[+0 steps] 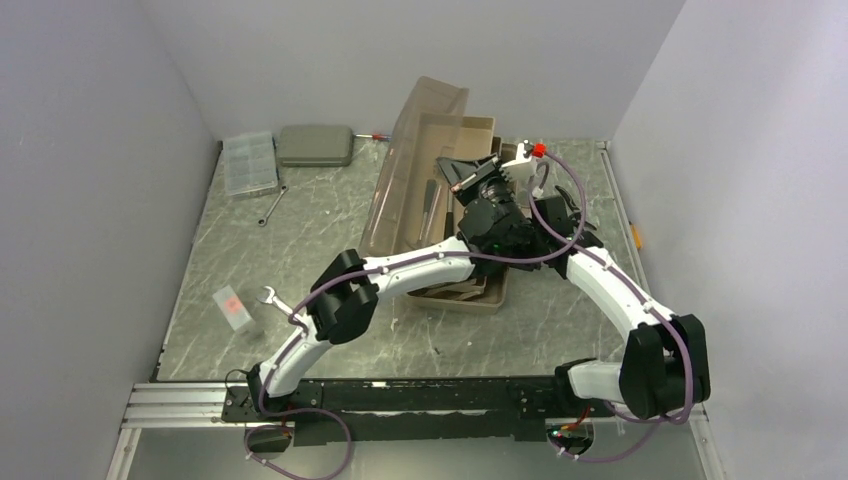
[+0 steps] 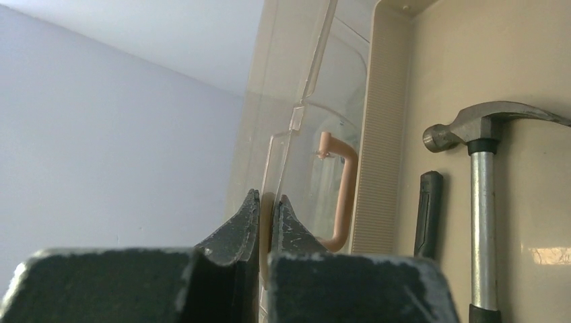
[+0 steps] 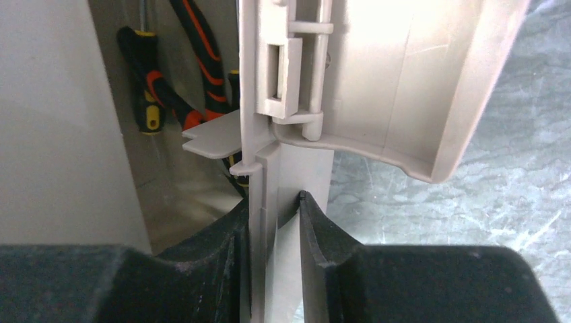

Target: Pack the tool kit

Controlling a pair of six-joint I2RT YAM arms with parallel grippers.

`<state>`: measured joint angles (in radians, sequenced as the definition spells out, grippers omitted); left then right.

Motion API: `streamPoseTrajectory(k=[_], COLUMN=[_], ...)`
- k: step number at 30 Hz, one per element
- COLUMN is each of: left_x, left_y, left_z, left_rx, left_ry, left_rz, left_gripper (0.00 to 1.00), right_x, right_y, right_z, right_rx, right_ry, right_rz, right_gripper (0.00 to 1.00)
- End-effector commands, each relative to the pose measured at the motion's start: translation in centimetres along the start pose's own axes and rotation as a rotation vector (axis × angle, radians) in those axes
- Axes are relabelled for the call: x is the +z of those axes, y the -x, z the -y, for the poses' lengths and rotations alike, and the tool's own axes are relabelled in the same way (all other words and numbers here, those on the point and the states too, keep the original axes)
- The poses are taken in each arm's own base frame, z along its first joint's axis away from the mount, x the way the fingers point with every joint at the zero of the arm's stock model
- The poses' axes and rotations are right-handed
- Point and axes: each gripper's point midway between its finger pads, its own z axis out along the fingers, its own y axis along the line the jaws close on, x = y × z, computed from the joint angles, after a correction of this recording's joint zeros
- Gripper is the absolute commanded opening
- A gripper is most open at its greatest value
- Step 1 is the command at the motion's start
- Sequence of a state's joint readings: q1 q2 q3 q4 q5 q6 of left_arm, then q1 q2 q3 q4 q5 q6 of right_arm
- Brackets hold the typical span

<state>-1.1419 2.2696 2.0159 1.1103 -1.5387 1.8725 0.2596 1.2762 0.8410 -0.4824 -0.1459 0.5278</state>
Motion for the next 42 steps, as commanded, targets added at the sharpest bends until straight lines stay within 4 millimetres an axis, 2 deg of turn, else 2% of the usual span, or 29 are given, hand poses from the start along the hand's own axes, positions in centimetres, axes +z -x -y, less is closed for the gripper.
streamPoseTrajectory(k=[1,3,5,10,16,20,32,36,41,42], left_x=[-1.5,-1.8,-2.0,-2.0,-2.3,-2.6,-3.8,-3.5,-1.4,-1.0], left_y=[1.3,1.6,1.6,0.9,0.4,0.1,1.4,1.3,0.0,-0.7], left_z=[-5.2,-5.5,-5.1,-3.7,-2.7,-2.4,-4.6,-7.4,-14.8,-17.1], left_rx=[-0.307,-0.315,-0.311,-0.303,-0.324,-0.339,-0.424,-0.505,-0.694,-0.782], left_ry=[-0.004,-0.013,-0.023,-0.040,-0.079,-0.085,-0.102,-0.100,-0.026,0.000], left_rz=[0.046,0.035,0.021,-0.007,-0.044,-0.041,-0.025,-0.026,-0.002,0.016], left_gripper=[0.03,0.19,0.25,0.28,0.46,0.51,0.60,0.61,0.63,0.63], right_x=[-3.3,-2.3,-1.5,-0.9,-0.7,-0.3,1.7,1.7,1.5,1.5], right_y=[7.2,6.5,6.0,5.4,5.5,5.3,3.7,3.6,3.8,3.9], right_z=[-6.4,-6.1,-6.1,-6.0,-5.9,-5.9,-4.4,-4.3,-4.4,-4.4], right_rx=[-0.045,-0.026,-0.010,-0.003,-0.010,-0.007,0.011,0.010,0.004,0.005], right_ry=[0.262,0.266,0.291,0.303,0.294,0.303,0.245,0.243,0.241,0.240], right_rz=[0.241,0.201,0.175,0.143,0.135,0.116,0.052,0.053,0.056,0.059], right_gripper=[0.28,0.26,0.26,0.25,0.27,0.27,0.28,0.27,0.27,0.27])
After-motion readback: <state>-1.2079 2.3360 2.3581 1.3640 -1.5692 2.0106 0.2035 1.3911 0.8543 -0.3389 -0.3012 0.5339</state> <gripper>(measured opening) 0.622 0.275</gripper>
